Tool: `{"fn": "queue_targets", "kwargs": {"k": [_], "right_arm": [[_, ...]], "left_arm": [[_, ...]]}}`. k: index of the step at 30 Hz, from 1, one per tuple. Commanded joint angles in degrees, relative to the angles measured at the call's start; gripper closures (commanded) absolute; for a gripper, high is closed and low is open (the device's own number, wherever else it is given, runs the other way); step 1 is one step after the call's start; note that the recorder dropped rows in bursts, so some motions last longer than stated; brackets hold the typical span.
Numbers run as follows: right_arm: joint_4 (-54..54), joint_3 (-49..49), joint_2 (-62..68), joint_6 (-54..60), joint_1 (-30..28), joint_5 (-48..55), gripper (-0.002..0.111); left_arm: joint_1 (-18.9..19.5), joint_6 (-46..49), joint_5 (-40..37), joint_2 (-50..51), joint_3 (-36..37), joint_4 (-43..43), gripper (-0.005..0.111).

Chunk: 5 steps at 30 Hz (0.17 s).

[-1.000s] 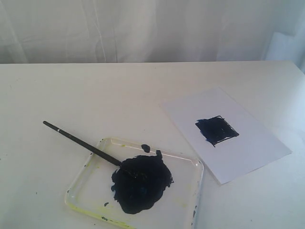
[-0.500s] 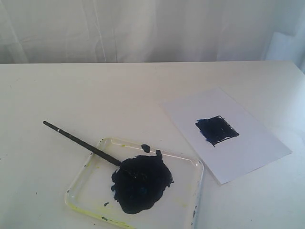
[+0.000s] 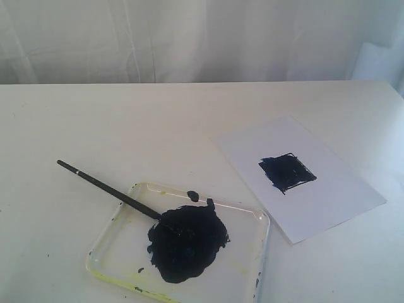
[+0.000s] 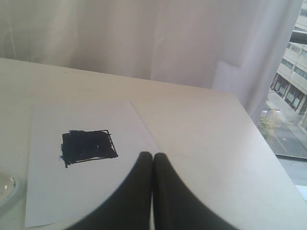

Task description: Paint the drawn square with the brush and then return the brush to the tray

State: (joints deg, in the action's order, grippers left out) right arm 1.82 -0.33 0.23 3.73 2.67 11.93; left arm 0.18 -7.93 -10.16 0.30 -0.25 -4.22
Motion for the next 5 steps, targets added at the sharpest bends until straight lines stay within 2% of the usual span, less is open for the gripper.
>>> {"fn": "queue_targets", "kwargs": {"k": [1, 5], "right_arm": [[-0.13, 0.33, -0.10, 0.14, 0.11, -0.01, 0.108], [-0.13, 0.33, -0.10, 0.14, 0.11, -0.01, 0.108]], "left_arm": [[-0.34, 0.16, -0.40, -0.30, 0.25, -0.11, 0.107], [-0.34, 0.16, -0.40, -0.30, 0.25, -0.11, 0.107]]}}
